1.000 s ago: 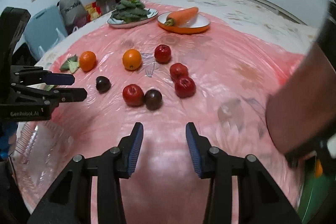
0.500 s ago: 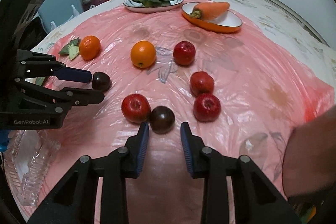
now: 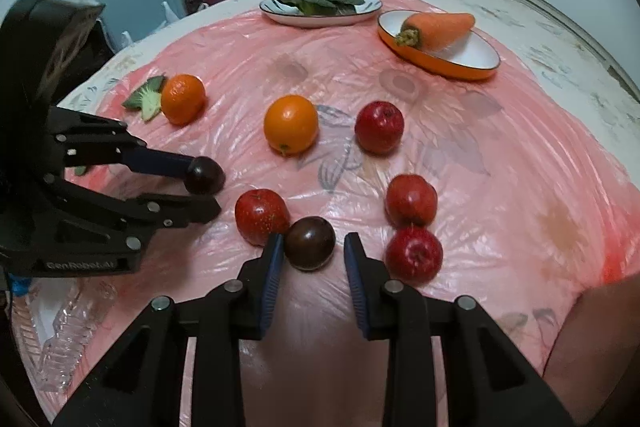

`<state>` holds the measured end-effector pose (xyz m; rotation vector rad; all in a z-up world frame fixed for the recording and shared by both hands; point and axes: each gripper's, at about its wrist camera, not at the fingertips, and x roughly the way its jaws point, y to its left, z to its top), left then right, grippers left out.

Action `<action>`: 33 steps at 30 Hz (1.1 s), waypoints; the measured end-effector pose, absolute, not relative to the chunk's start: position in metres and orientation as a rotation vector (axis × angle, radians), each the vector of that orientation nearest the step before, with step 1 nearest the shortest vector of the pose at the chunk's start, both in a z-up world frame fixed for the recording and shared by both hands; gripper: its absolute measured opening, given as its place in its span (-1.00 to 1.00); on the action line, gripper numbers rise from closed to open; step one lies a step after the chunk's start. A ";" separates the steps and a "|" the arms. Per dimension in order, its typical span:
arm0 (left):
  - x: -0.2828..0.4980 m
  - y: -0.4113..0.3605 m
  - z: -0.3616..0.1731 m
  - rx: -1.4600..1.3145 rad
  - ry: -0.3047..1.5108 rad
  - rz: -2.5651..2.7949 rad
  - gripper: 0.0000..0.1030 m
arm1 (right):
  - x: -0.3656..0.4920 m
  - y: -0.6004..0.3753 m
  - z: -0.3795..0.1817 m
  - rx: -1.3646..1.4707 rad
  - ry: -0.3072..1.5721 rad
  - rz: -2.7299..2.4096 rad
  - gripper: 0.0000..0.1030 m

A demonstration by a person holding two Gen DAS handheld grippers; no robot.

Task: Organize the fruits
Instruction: 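Grasp a dark plum with the left tool while the right tool grasps another plum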

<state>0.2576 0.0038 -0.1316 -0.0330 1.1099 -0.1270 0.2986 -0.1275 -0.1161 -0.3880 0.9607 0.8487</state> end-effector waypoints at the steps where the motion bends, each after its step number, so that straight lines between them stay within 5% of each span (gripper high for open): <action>1: 0.258 0.004 -0.133 -0.031 1.108 -0.129 -0.38 | 0.299 -0.127 -0.116 -0.392 0.962 0.861 -0.53; 6: 0.257 0.009 -0.134 -0.037 1.102 -0.135 -0.54 | 0.304 -0.118 -0.113 -0.429 0.975 0.950 -0.53; 23: 0.256 0.008 -0.134 -0.028 1.093 -0.136 -0.54 | 0.293 -0.128 -0.130 -0.371 1.005 0.953 -0.42; 33: 0.257 0.004 -0.129 -0.031 1.065 -0.115 -0.35 | 0.293 -0.127 -0.130 -0.393 0.992 0.960 -0.41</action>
